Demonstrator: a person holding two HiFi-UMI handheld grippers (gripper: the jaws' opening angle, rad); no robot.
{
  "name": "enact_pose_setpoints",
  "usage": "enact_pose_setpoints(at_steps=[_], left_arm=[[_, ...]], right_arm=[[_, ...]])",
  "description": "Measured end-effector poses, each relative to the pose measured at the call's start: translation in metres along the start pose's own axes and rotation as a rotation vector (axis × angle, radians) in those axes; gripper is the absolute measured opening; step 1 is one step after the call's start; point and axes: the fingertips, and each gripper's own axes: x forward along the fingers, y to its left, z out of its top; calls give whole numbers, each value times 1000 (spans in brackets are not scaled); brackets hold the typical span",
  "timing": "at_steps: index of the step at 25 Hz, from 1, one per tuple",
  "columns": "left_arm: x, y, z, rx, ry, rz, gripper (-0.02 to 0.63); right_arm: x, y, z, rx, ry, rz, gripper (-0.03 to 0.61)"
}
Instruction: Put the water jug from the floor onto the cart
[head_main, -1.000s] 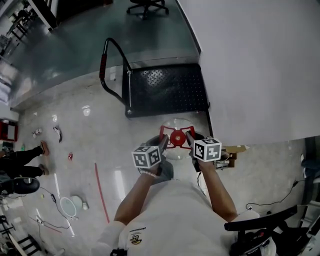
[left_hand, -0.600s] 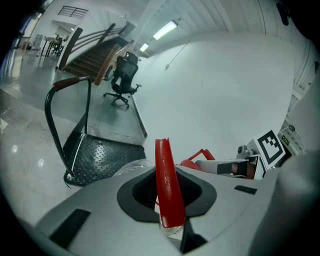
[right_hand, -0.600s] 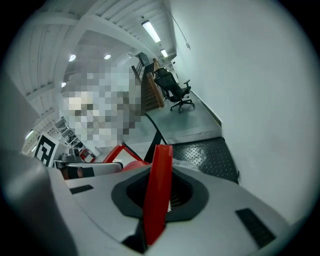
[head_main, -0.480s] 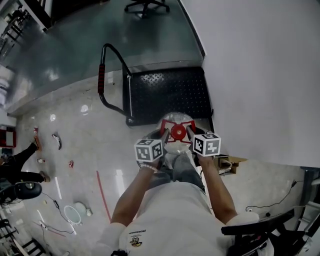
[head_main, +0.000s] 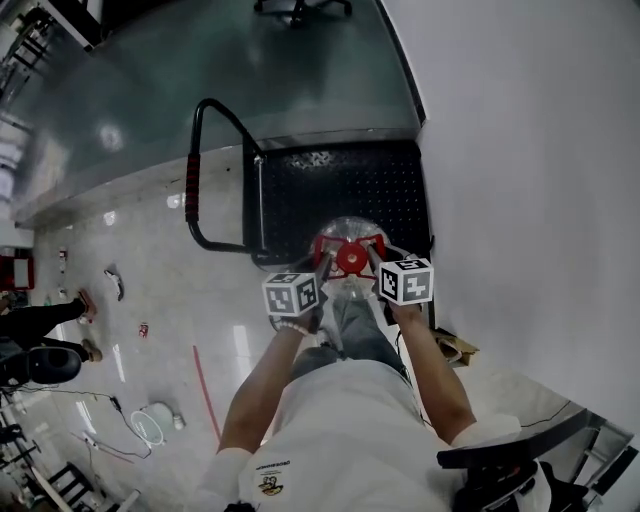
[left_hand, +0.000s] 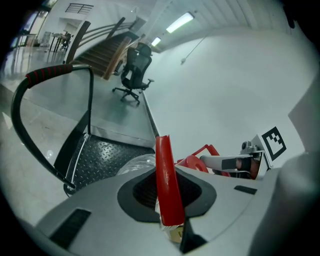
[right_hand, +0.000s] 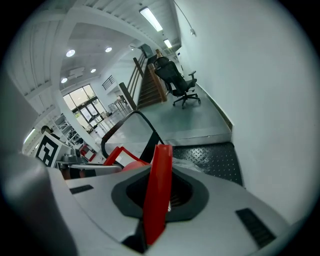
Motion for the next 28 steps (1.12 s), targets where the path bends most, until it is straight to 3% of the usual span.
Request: enact_pose_setpoints(at_steps=[7,18,28], left_arm=[[94,39,61,-38,23,38,52],[200,117,110,-110,69,113,50],[254,156,116,-106,140,163,49]], right_arm=[[83,-67,59,27,57,24,46],[202,-130,111,30,157,11,46],[257,-166,111,72,198,-32,46]])
